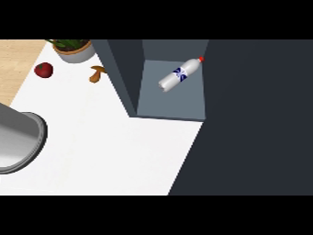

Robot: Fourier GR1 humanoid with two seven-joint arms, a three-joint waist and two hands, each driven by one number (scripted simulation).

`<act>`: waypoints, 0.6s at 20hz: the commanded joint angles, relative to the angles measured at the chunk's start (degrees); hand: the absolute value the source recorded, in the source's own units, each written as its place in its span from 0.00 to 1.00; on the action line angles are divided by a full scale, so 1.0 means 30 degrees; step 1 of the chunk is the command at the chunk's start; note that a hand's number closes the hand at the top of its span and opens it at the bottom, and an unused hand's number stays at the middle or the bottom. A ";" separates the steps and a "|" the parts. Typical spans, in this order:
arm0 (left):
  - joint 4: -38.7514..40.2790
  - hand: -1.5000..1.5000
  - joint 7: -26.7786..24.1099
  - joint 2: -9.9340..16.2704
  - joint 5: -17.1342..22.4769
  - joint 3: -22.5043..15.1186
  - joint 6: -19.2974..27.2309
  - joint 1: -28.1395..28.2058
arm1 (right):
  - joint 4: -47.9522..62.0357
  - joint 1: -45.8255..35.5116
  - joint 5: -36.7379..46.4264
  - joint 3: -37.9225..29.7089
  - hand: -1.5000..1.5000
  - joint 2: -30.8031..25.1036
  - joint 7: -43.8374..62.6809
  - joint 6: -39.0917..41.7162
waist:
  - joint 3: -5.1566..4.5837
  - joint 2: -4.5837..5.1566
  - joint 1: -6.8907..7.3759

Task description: Pick up the bottled water, place it into the cabinet and close the cabinet

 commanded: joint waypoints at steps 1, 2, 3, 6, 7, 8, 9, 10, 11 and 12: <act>-0.0856 0.00 -0.0293 0.0353 0.1531 0.0956 -0.1297 0.1285 | 0.0832 -0.1856 -0.0952 0.3481 1.00 0.3069 0.1300 -0.0788 | -0.0057 -0.0154 0.0170; -0.0875 0.00 0.0094 0.0626 0.2077 0.1460 -0.1382 0.1033 | 0.1233 -0.2479 -0.1052 0.3656 1.00 0.3303 0.1676 -0.1055 | -0.0063 -0.0090 0.0184; -0.0462 0.00 -0.0417 0.0452 0.1669 0.1406 -0.1707 0.1277 | 0.1645 -0.3704 -0.1129 0.3333 1.00 0.3320 0.2156 -0.2036 | -0.0077 -0.0077 0.0370; -0.0456 0.00 -0.0402 0.0927 0.3633 0.3282 -0.2962 0.2155 | 0.2023 -0.6000 -0.2181 0.3452 1.00 0.3388 0.3803 -0.3639 | -0.0048 -0.0117 -0.0105; -0.0274 0.00 -0.0710 0.0833 0.3185 0.3385 -0.3286 0.2641 | 0.2628 -0.7390 -0.2598 0.3446 1.00 0.3403 0.4308 -0.4736 | -0.0043 -0.0114 -0.0085; -0.0279 0.00 -0.0795 0.0987 0.4074 0.3932 -0.4026 0.2912 | 0.3413 -0.8136 -0.2690 0.3570 1.00 0.3415 0.4582 -0.5181 | -0.0044 -0.0125 -0.0090; 0.0247 0.00 -0.1235 0.0885 0.3841 0.4457 -0.4389 0.3054 | 0.3978 -0.9460 -0.3546 0.2888 1.00 0.3424 0.4531 -0.6042 | -0.0036 -0.0109 -0.0123; 0.0601 0.00 -0.1325 0.0743 0.4072 0.4528 -0.4743 0.3023 | 0.3458 -1.0652 -0.4168 0.2645 1.00 0.3431 0.5892 -0.6545 | -0.0040 -0.0115 -0.0255; 0.0607 0.00 -0.1288 0.0679 0.4473 0.4734 -0.4903 0.3190 | 0.5368 -1.1757 -0.4876 0.1007 1.00 0.3436 0.4290 -0.6736 | -0.0021 -0.0058 -0.0190; 0.0180 0.00 -0.1538 0.0716 0.4481 0.5130 -0.5630 0.4148 | 0.5354 -1.2523 -0.5324 0.1114 1.00 0.3440 0.5119 -0.7483 | -0.0020 -0.0126 -0.0152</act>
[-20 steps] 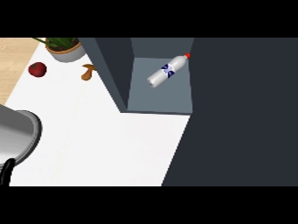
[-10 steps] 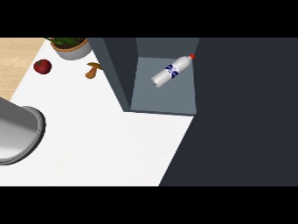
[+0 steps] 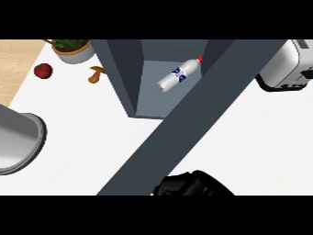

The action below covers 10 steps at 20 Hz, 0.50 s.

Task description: Pick up the bottled water, place it into the cabinet and close the cabinet

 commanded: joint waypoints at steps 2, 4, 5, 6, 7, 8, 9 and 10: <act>0.0051 0.00 -0.0238 0.0242 0.1957 0.1909 -0.2279 0.1788 | 0.2481 -0.5261 -0.2881 -0.2402 1.00 0.0337 0.0851 -0.2384 | 0.0025 -0.0038 -0.0023; -0.0411 0.00 -0.0078 0.0077 0.2297 0.2332 -0.2265 0.1837 | 0.3631 -0.6282 -0.4692 -0.3662 1.00 0.0339 0.0543 -0.2046 | 0.0046 -0.0017 -0.0204; -0.0167 0.00 0.0178 0.0206 0.2585 0.2648 -0.2110 0.1443 | 0.4996 -0.7306 -0.5047 -0.3719 1.00 0.0342 -0.0094 -0.2545 | 0.0045 0.0022 -0.0257; 0.0049 0.00 -0.0376 -0.0240 0.1840 0.2375 -0.3097 0.2164 | 0.5606 -0.7795 -0.5645 -0.4558 1.00 0.0344 -0.0197 -0.2329 | 0.0043 -0.0021 -0.0160; 0.1244 0.00 -0.0702 0.0004 0.2744 0.3414 -0.3904 0.1868 | 0.5979 -0.8303 -0.5974 -0.5413 1.00 0.0345 -0.0240 -0.1747 | 0.0034 -0.0025 -0.0258; -0.0627 0.00 0.0117 -0.0082 0.3031 0.3412 -0.2916 0.2669 | 0.6918 -0.8795 -0.6292 -0.6521 1.00 0.0346 -0.0228 -0.0883 | 0.0062 0.0006 -0.0319; 0.0399 0.00 -0.0362 -0.0301 0.2832 0.3792 -0.4065 0.2944 | 0.7657 -1.0089 -0.6515 -0.6064 1.00 0.0348 -0.0074 -0.1912 | 0.0041 -0.0047 -0.0244; -0.0343 0.00 -0.0044 -0.0623 0.2556 0.3335 -0.3356 0.2769 | 0.8021 -1.0198 -0.7084 -0.7971 1.00 -0.0124 0.0158 -0.0067 | 0.0057 -0.0007 -0.0460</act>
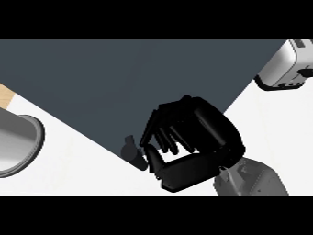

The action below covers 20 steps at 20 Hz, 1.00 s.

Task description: Pick up the bottled water, place it into the cabinet and close the cabinet

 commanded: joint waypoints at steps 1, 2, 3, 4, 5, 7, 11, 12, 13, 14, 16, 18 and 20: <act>0.0177 0.00 -0.0013 -0.0471 0.0408 0.0821 -0.1270 0.0764 | 0.3739 -0.2885 -0.1134 -0.3035 1.00 0.0066 -0.0729 0.1121 | 0.0034 0.0041 -0.0173; -0.0292 0.00 0.0124 -0.0520 0.0998 0.1635 -0.1519 0.1457 | 0.3932 -0.3085 -0.1136 -0.2685 1.00 0.0134 -0.0939 0.0526 | 0.0037 0.0001 -0.0195; -0.0179 0.00 0.0436 0.0025 0.1568 0.2098 -0.1442 0.1131 | 0.4193 -0.4309 -0.2143 -0.4354 1.00 -0.0665 0.0141 0.1554 | 0.0039 0.0041 -0.0250; 0.0559 0.00 0.0128 -0.0612 0.1295 0.1637 -0.1604 0.0572 | 0.5515 -0.4735 -0.2682 -0.4599 1.00 -0.0825 0.0097 0.2359 | 0.0031 0.0061 -0.0278; -0.0040 0.00 0.0319 -0.0311 0.2286 0.3027 -0.2357 0.1753 | 0.6190 -0.4840 -0.1706 -0.4055 1.00 -0.0276 -0.0666 0.1946 | 0.0036 0.0013 -0.0185; 0.0108 0.00 0.0756 -0.0995 0.1839 0.2377 -0.2521 0.1698 | 0.6899 -0.4711 -0.2091 -0.4852 1.00 -0.1019 -0.1481 0.3271 | 0.0040 0.0012 -0.0358; 0.1158 0.00 0.0872 -0.1162 0.2082 0.2925 -0.3435 0.1270 | 0.9340 -0.7092 -0.2101 -0.5454 1.00 -0.1089 -0.1301 0.3902 | 0.0026 0.0036 -0.0253; -0.0113 0.00 0.1482 -0.1042 0.2826 0.3147 -0.2627 0.1450 | 0.9779 -0.6917 -0.1776 -0.5086 1.00 -0.0715 -0.1974 0.4236 | 0.0039 0.0060 -0.0310; 0.0297 0.00 0.1488 -0.1293 0.2937 0.3440 -0.2813 0.1362 | 0.8522 -0.6856 -0.2722 -0.5365 1.00 -0.1165 -0.0526 0.4308 | 0.0035 -0.0001 -0.0473; 0.0591 0.00 0.1444 -0.1019 0.2439 0.3484 -0.3179 0.1101 | 1.0729 -0.7391 -0.1938 -0.5359 1.00 -0.0832 -0.2010 0.4743 | 0.0032 0.0096 -0.0213; 0.0456 0.00 0.1563 -0.1674 0.2177 0.3036 -0.2762 0.0741 | 1.0769 -0.7341 -0.1912 -0.5259 1.00 -0.0851 -0.1873 0.4981 | 0.0034 0.0082 -0.0336; 0.0370 0.00 0.1426 -0.1827 0.2255 0.3373 -0.4341 0.1872 | 1.1120 -0.8102 -0.1472 -0.5099 1.00 -0.0357 -0.1670 0.4251 | 0.0026 0.0027 0.0009; 0.0800 0.00 0.1692 -0.1463 0.2495 0.3327 -0.3620 0.0951 | 1.2093 -0.8331 -0.1293 -0.4910 1.00 0.0106 -0.2556 0.4026 | 0.0017 0.0171 0.0079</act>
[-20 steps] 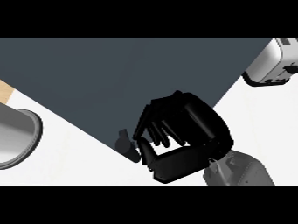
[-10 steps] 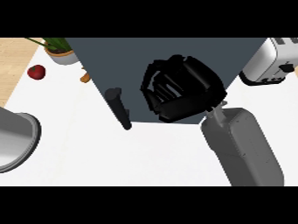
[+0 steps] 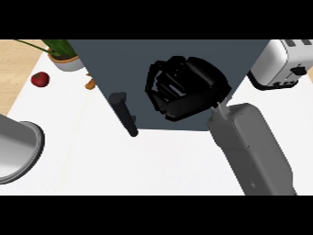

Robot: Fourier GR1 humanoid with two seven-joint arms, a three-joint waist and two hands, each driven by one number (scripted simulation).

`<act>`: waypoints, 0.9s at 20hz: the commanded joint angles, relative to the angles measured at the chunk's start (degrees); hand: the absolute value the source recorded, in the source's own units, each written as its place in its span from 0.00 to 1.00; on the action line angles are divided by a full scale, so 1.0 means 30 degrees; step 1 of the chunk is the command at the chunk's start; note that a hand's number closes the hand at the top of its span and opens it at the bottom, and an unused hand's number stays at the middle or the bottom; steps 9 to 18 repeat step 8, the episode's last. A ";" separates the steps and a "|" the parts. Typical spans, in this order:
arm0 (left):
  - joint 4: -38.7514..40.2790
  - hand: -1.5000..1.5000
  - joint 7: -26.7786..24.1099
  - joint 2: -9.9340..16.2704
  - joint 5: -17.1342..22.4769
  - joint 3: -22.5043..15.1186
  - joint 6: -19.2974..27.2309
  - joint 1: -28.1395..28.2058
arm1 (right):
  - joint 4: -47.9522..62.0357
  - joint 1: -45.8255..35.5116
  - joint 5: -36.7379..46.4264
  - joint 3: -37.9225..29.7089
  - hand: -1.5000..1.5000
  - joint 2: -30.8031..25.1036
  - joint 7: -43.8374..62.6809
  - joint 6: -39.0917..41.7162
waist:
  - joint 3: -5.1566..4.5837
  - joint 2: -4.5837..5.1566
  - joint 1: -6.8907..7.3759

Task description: Pick up the bottled water, place it into the cabinet and close the cabinet

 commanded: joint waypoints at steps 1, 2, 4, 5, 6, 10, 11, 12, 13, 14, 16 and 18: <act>-0.0460 0.00 0.0704 0.0190 0.0525 -0.0023 0.0005 0.0092 | 0.2880 -0.3880 -0.0461 -0.1018 1.00 0.0576 0.0251 -0.2680 | -0.0323 0.0717 0.0566; 0.0506 0.00 0.0568 0.0116 0.0060 -0.0068 -0.0302 -0.0497 | 0.3613 -0.3653 -0.0687 -0.1271 1.00 0.0577 0.0145 -0.1302 | -0.0333 0.0775 0.0531; 0.0195 0.00 0.0779 0.0055 0.0084 -0.0127 0.0358 -0.1036 | 0.3370 -0.4131 -0.1473 -0.1562 1.00 0.0579 0.0732 -0.1065 | -0.0326 0.0776 0.0335; -0.0091 0.00 0.0932 0.0232 0.0741 0.0425 -0.0301 -0.0185 | 0.3331 -0.3535 -0.1185 -0.0461 1.00 0.0581 0.0206 -0.1500 | -0.0319 0.0703 0.0539; -0.0845 0.00 0.1315 0.0196 0.0269 -0.0334 0.0747 -0.0825 | 0.4169 -0.3728 -0.1162 -0.1565 1.00 0.0460 -0.0124 -0.0106 | -0.0305 0.0886 0.0454; -0.0054 0.00 0.1000 -0.0492 -0.0404 -0.0425 -0.0254 -0.0543 | 0.4102 -0.3870 -0.0989 -0.0833 1.00 0.0582 0.0019 -0.0899 | -0.0334 0.0748 0.0731; -0.0054 0.00 0.1000 -0.0492 -0.0404 -0.0425 -0.0254 -0.0543 | 0.4102 -0.3870 -0.0989 -0.0833 1.00 0.0582 0.0019 -0.0899 | -0.0334 0.0748 0.0731; -0.0054 0.00 0.1000 -0.0492 -0.0404 -0.0425 -0.0254 -0.0543 | 0.4102 -0.3870 -0.0989 -0.0833 1.00 0.0582 0.0019 -0.0899 | -0.0334 0.0748 0.0731; -0.0054 0.00 0.1000 -0.0492 -0.0404 -0.0425 -0.0254 -0.0543 | 0.4102 -0.3870 -0.0989 -0.0833 1.00 0.0582 0.0019 -0.0899 | -0.0334 0.0748 0.0731; -0.0054 0.00 0.1000 -0.0492 -0.0404 -0.0425 -0.0254 -0.0543 | 0.4102 -0.3870 -0.0989 -0.0833 1.00 0.0582 0.0019 -0.0899 | -0.0334 0.0748 0.0731; -0.0054 0.00 0.1000 -0.0492 -0.0404 -0.0425 -0.0254 -0.0543 | 0.4102 -0.3870 -0.0989 -0.0833 1.00 0.0582 0.0019 -0.0899 | -0.0334 0.0748 0.0731; -0.0054 0.00 0.1000 -0.0492 -0.0404 -0.0425 -0.0254 -0.0543 | 0.4102 -0.3870 -0.0989 -0.0833 1.00 0.0582 0.0019 -0.0899 | -0.0334 0.0748 0.0731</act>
